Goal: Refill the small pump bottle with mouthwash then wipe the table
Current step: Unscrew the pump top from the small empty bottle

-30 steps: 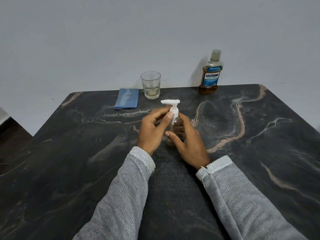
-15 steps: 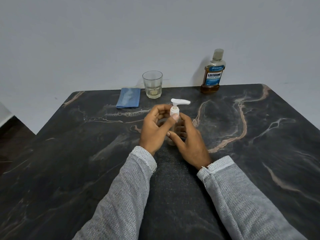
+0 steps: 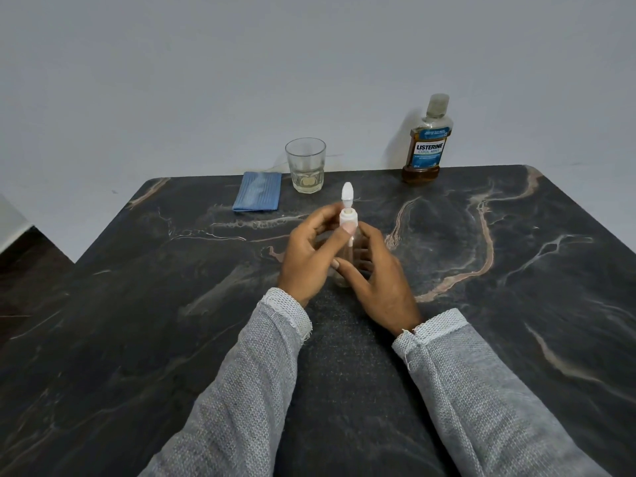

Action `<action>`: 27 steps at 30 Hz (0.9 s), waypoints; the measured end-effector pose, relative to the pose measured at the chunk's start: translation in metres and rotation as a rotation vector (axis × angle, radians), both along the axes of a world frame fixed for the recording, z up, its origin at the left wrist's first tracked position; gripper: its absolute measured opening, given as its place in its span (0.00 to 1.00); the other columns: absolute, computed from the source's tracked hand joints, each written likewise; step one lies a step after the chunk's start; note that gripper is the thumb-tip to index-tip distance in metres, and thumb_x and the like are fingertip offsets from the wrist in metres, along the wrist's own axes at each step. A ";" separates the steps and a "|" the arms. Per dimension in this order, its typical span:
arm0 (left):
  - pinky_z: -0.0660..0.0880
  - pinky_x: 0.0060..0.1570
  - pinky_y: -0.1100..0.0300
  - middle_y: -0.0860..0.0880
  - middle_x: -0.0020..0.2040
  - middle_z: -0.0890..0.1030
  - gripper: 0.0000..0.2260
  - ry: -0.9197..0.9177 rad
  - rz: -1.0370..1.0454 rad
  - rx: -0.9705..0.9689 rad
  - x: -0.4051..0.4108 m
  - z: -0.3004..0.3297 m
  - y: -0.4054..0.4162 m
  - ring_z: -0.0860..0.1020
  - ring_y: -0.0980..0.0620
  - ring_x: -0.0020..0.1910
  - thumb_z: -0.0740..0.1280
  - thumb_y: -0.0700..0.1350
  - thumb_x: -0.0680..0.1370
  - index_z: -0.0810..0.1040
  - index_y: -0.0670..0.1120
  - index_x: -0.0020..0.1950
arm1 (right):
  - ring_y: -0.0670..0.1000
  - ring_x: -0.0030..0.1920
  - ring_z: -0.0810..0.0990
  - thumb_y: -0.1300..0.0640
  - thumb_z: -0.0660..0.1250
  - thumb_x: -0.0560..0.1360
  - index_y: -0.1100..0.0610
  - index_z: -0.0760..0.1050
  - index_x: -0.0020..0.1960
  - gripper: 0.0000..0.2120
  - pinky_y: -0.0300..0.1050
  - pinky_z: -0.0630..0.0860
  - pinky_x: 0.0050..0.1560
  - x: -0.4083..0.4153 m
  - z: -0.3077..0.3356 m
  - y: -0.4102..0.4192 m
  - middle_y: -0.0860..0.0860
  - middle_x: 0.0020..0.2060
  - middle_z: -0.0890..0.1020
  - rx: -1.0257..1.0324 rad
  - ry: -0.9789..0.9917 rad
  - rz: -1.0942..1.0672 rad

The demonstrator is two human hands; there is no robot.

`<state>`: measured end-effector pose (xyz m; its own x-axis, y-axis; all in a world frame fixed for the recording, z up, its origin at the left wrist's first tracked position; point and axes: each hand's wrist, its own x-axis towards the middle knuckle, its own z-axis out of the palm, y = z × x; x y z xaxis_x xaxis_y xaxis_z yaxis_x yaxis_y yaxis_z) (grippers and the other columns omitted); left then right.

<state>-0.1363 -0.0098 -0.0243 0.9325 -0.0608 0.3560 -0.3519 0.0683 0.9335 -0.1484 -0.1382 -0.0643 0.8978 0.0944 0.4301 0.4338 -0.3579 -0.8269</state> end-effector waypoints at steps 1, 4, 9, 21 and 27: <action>0.75 0.60 0.57 0.49 0.58 0.82 0.13 -0.002 -0.010 0.010 0.001 0.000 0.002 0.79 0.53 0.60 0.66 0.43 0.77 0.79 0.44 0.61 | 0.46 0.54 0.81 0.48 0.69 0.75 0.49 0.63 0.71 0.28 0.52 0.80 0.53 0.000 0.000 0.000 0.47 0.57 0.80 0.007 0.004 0.002; 0.76 0.60 0.53 0.47 0.57 0.82 0.12 -0.005 0.010 0.028 0.003 0.000 0.005 0.80 0.50 0.59 0.65 0.41 0.78 0.80 0.43 0.59 | 0.46 0.54 0.81 0.49 0.69 0.75 0.49 0.63 0.70 0.27 0.53 0.80 0.54 0.000 -0.001 0.000 0.47 0.57 0.80 0.003 0.003 -0.002; 0.77 0.48 0.65 0.52 0.48 0.85 0.12 0.012 0.090 -0.049 0.000 0.001 -0.001 0.82 0.55 0.50 0.75 0.38 0.71 0.80 0.49 0.52 | 0.46 0.55 0.80 0.50 0.69 0.75 0.48 0.62 0.70 0.27 0.52 0.79 0.54 0.000 -0.001 -0.001 0.48 0.58 0.79 -0.019 -0.009 -0.005; 0.79 0.48 0.59 0.48 0.47 0.85 0.14 -0.178 0.249 -0.369 -0.011 0.060 0.013 0.84 0.50 0.49 0.76 0.36 0.68 0.78 0.47 0.49 | 0.41 0.54 0.80 0.47 0.69 0.76 0.44 0.63 0.69 0.25 0.48 0.79 0.55 0.001 0.000 0.000 0.43 0.57 0.79 -0.020 0.007 -0.007; 0.79 0.44 0.58 0.46 0.42 0.85 0.09 -0.101 0.416 -0.479 -0.006 0.068 0.051 0.84 0.51 0.43 0.76 0.37 0.71 0.78 0.45 0.45 | 0.40 0.56 0.79 0.47 0.69 0.76 0.46 0.63 0.69 0.25 0.46 0.78 0.57 -0.001 0.002 0.000 0.43 0.58 0.79 -0.032 0.006 -0.004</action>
<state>-0.1426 0.0412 0.0432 0.8042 0.4866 0.3412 -0.5236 0.3084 0.7942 -0.1492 -0.1386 -0.0626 0.9008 0.1045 0.4216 0.4274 -0.3863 -0.8174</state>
